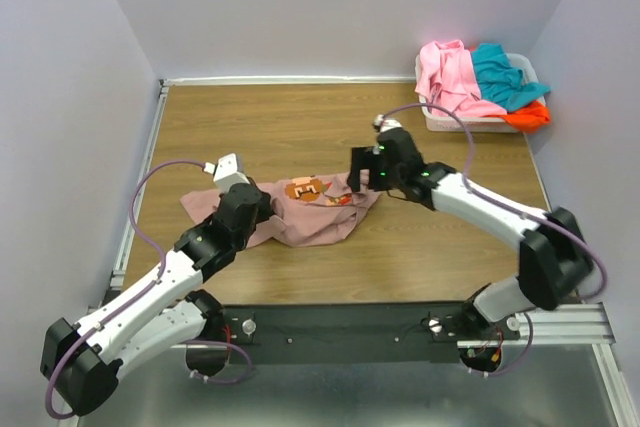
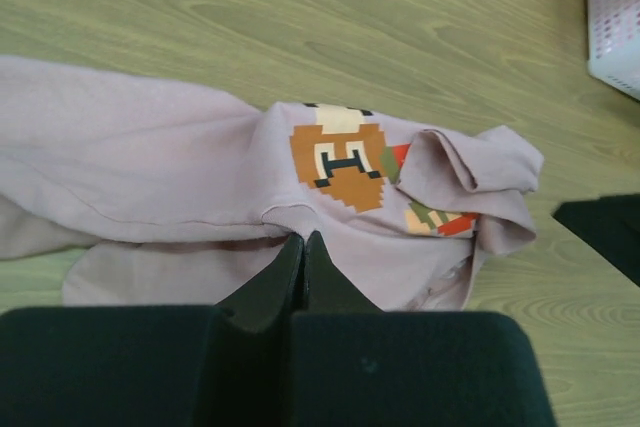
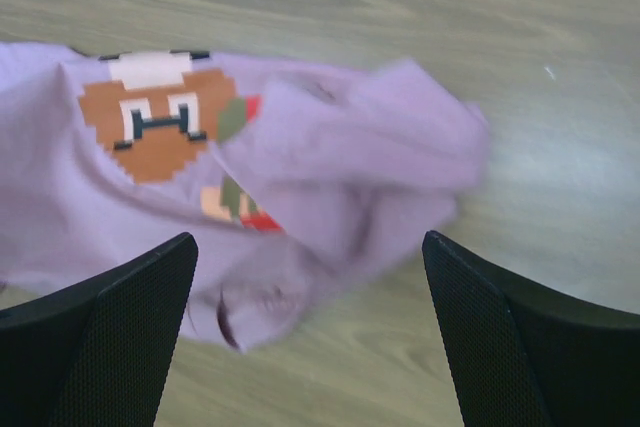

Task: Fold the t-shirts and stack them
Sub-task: Flatten the tshirt out

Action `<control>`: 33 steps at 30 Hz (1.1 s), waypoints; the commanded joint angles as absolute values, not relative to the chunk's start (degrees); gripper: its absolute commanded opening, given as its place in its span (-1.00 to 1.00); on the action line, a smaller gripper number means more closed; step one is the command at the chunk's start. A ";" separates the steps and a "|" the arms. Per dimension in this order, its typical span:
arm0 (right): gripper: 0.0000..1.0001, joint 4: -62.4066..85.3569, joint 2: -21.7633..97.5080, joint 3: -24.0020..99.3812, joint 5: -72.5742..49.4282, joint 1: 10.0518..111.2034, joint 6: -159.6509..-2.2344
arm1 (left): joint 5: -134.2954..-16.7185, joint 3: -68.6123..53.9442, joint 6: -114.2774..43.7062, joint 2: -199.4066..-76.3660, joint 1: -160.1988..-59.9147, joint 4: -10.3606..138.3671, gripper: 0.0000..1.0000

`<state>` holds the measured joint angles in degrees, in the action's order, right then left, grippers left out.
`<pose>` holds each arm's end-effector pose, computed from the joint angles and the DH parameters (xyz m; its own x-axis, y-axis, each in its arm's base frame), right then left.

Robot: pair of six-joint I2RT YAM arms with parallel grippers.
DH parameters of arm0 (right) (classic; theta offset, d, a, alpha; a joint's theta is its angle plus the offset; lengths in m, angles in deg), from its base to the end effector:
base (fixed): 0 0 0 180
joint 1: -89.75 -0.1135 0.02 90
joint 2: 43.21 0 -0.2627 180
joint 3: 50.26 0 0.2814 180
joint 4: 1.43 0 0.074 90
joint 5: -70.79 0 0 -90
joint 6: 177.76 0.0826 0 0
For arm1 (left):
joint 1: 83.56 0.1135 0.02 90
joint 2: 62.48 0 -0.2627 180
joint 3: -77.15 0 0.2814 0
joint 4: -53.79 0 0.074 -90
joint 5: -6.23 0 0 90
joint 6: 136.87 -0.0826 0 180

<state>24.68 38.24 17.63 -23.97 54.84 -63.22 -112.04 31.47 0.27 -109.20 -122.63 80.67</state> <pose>0.3113 0.2089 0.2075 -0.6913 0.0223 -0.7222 -0.2537 0.9284 0.2715 0.2195 -0.1278 0.2309 -0.4160 -0.4938 -0.7636 -0.1099 0.8609 -0.4968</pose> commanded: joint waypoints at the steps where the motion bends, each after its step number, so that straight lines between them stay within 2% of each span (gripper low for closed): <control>1: 1.00 24.59 51.66 28.92 -28.45 50.39 -72.34 | -115.59 31.00 2.62 -108.80 -122.14 84.47 -1.00; 7: 0.98 28.54 64.88 42.54 -36.42 48.27 -82.63 | -114.97 31.96 2.62 -106.96 -121.97 84.56 -1.00; 12: 0.90 30.04 67.53 42.30 -30.48 47.04 -93.81 | -115.15 32.84 2.79 -105.55 -121.88 84.83 -1.00; 16: 0.86 30.04 68.58 41.16 -32.55 46.34 -97.51 | -115.41 32.93 2.79 -104.93 -121.79 84.65 -1.00; 19: 0.61 30.04 69.91 41.86 -35.20 46.34 -97.16 | -115.41 32.93 2.71 -105.02 -121.79 84.65 -1.00; 21: 0.22 30.04 70.26 42.12 -37.31 46.34 -95.76 | -115.76 32.67 2.71 -105.02 -121.70 85.00 -1.00; 23: -0.03 30.13 69.91 41.95 -39.95 46.34 -94.62 | -116.20 32.75 2.97 -104.84 -121.70 85.44 -1.00; 24: -0.26 30.04 69.65 41.77 -41.00 46.34 -94.00 | -116.29 32.58 3.14 -104.76 -121.79 85.70 -1.00; 26: -0.33 30.04 68.25 40.72 -42.85 46.34 -93.21 | -116.46 32.58 3.14 -104.49 -121.79 85.97 -1.00; 27: -0.49 29.95 67.71 40.37 -43.64 46.34 -92.60 | -116.55 32.75 3.23 -104.40 -121.79 85.97 -1.00; 30: -0.79 29.87 64.82 38.97 -47.32 46.34 -90.05 | -116.90 32.58 3.15 -104.14 -121.79 85.97 -1.00; 33: -0.85 29.78 60.09 38.00 -50.14 46.34 -85.84 | -117.60 31.70 2.71 -104.05 -121.61 86.23 -1.00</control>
